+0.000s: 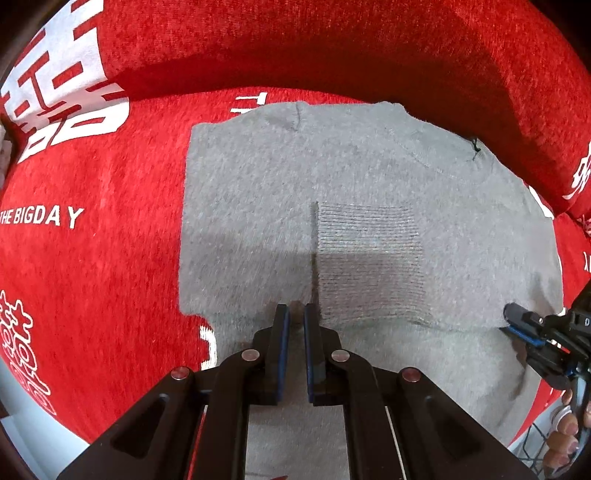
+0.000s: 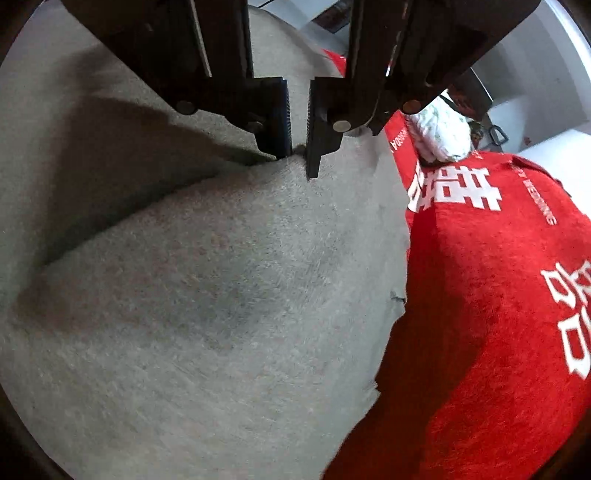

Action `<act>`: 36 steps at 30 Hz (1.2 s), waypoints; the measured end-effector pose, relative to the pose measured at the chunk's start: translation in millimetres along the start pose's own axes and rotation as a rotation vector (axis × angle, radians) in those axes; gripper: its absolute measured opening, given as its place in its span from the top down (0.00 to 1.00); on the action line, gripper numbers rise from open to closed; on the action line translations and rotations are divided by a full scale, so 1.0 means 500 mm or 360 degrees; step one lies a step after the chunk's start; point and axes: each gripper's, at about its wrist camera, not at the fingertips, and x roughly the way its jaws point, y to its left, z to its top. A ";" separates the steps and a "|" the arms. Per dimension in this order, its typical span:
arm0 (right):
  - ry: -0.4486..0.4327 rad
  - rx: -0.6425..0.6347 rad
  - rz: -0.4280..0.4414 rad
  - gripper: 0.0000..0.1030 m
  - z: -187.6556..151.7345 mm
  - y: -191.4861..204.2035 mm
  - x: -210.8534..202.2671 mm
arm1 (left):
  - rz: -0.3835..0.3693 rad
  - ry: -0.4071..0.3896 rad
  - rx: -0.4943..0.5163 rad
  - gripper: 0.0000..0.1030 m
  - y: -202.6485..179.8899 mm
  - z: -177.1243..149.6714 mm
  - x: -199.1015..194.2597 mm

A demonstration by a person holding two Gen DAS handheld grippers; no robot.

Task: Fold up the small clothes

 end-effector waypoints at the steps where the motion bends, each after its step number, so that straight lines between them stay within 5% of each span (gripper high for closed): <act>1: 0.0009 -0.0023 -0.0041 0.93 -0.002 0.001 0.007 | -0.0001 0.0001 -0.0003 0.91 0.000 -0.002 -0.001; 10: 0.0045 -0.0283 -0.0107 0.89 -0.022 0.037 -0.028 | -0.0025 0.0019 -0.0010 0.90 0.011 -0.006 0.002; 11: 0.0041 -0.0310 -0.0129 0.89 -0.025 0.038 -0.035 | -0.0008 0.0024 -0.0007 0.58 0.011 -0.006 0.002; 12: 0.0036 -0.0329 -0.0152 0.89 -0.026 0.039 -0.040 | 0.0049 0.0025 -0.0007 0.04 0.007 -0.005 0.000; 14: 0.0021 -0.0348 -0.0181 0.81 -0.028 0.036 -0.052 | 0.0141 -0.0012 0.0001 0.01 0.003 -0.003 -0.012; 17: -0.0003 -0.0352 -0.0197 0.59 -0.027 0.026 -0.068 | 0.0122 -0.0028 0.0009 0.01 -0.003 -0.004 -0.018; 24: -0.0049 -0.0446 -0.0258 0.36 -0.030 0.031 -0.098 | 0.0152 -0.0020 0.0000 0.01 -0.023 0.001 -0.018; 36: -0.0106 -0.0458 -0.0354 0.28 -0.006 0.025 -0.129 | 0.0101 -0.0015 0.0026 0.01 -0.061 -0.001 -0.020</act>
